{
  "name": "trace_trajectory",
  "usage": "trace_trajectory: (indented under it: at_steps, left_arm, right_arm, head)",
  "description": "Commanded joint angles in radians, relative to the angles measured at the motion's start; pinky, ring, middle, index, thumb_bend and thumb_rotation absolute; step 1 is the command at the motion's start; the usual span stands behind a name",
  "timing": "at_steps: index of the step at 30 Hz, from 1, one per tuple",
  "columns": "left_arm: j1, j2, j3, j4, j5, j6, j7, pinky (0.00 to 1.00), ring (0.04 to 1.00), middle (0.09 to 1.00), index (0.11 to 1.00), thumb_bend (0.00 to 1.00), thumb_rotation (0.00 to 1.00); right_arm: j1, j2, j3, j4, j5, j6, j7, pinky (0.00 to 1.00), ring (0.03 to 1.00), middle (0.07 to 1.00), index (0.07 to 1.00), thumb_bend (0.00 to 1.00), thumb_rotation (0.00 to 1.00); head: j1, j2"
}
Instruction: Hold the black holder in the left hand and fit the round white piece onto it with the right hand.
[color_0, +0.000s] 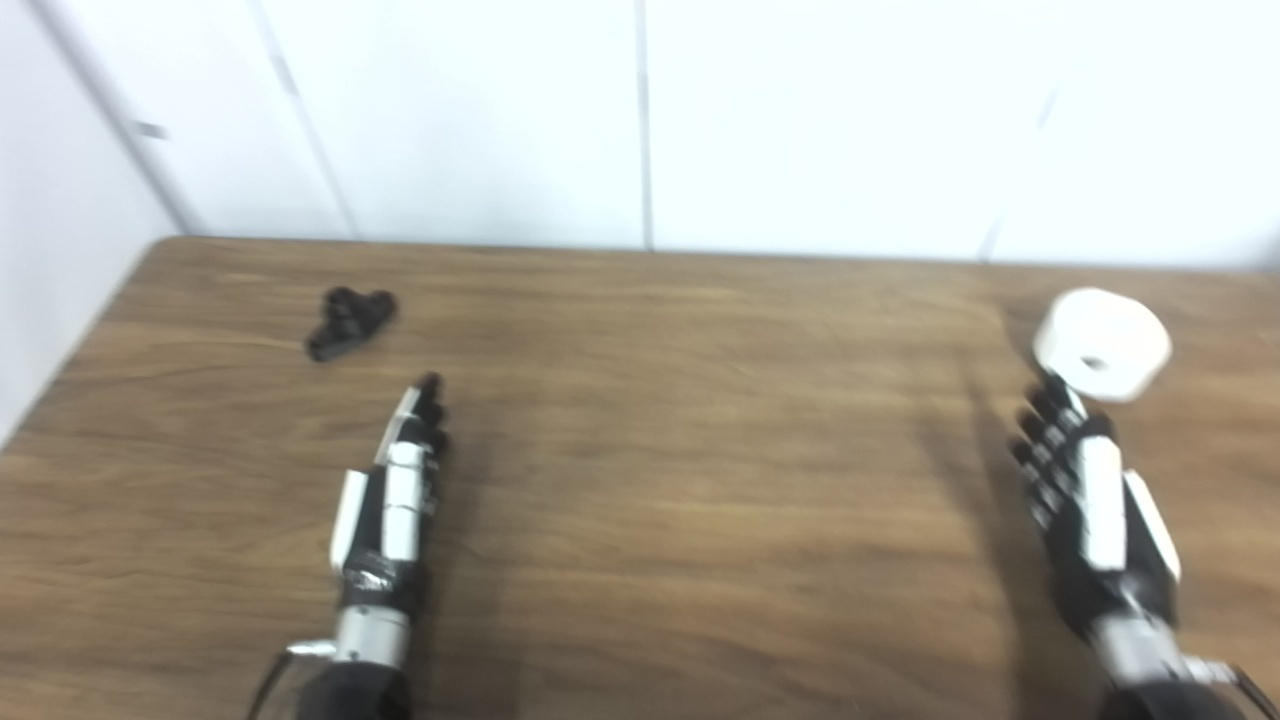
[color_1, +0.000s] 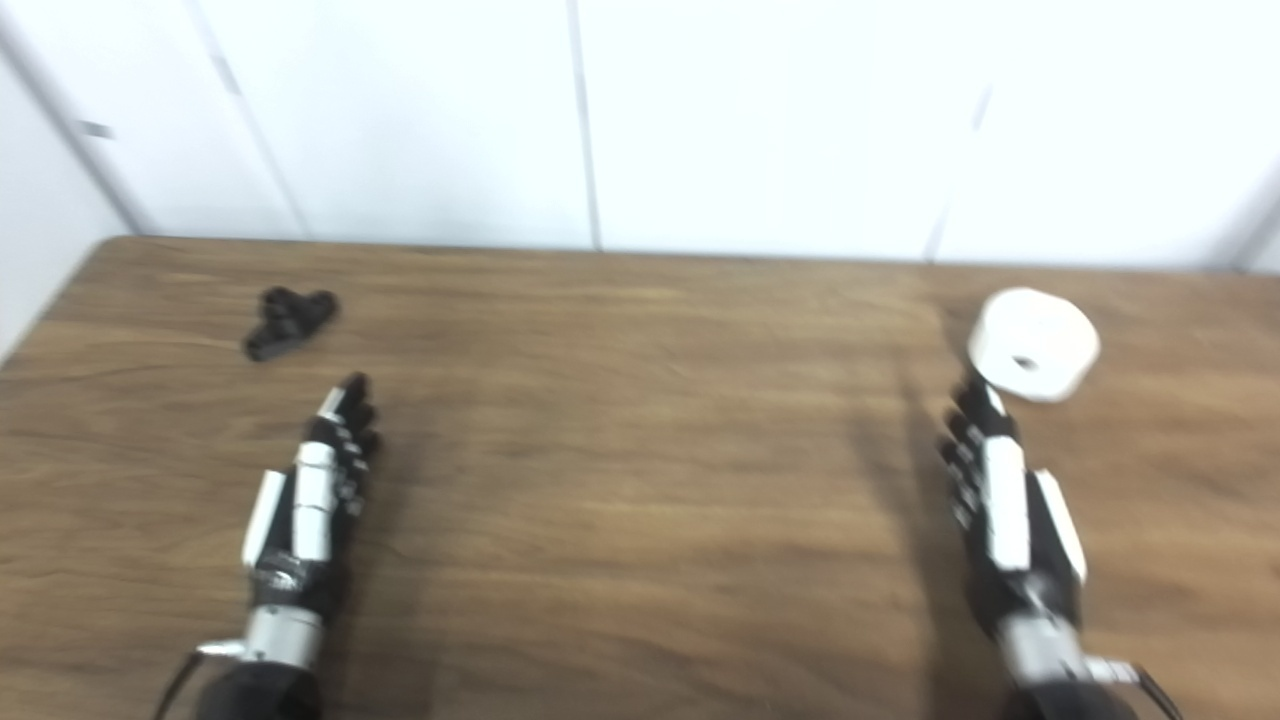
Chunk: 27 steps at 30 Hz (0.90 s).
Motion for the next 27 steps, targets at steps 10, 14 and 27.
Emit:
trace_trajectory:
  at_steps: [10, 14, 27]
  left_arm:
    - [-0.010, -0.015, -0.034, 0.060, 0.050, -0.099, 0.016, 1.00, 1.000, 1.000, 0.979, 0.46, 0.99]
    - [-0.014, -0.021, -0.036, 0.088, 0.060, -0.125, 0.024, 1.00, 1.000, 1.000, 0.977, 0.42, 0.99]
    - [-0.003, -0.020, -0.045, 0.053, 0.252, -0.093, 0.106, 1.00, 1.000, 1.000, 0.969, 0.53, 0.75]
  right_arm:
    - [-0.011, -0.023, -0.007, 0.020, 0.014, -0.086, 0.038, 1.00, 1.000, 1.000, 1.000, 0.62, 1.00]
    - [-0.004, -0.012, -0.008, 0.019, 0.009, -0.080, 0.024, 1.00, 1.000, 1.000, 1.000, 0.55, 1.00]
    - [-0.008, -0.018, -0.005, 0.035, 0.007, -0.096, 0.033, 1.00, 1.000, 0.989, 1.000, 0.56, 1.00]
  head:
    - [0.069, -0.104]
    - [0.075, -0.119]
    - [0.052, -0.087]
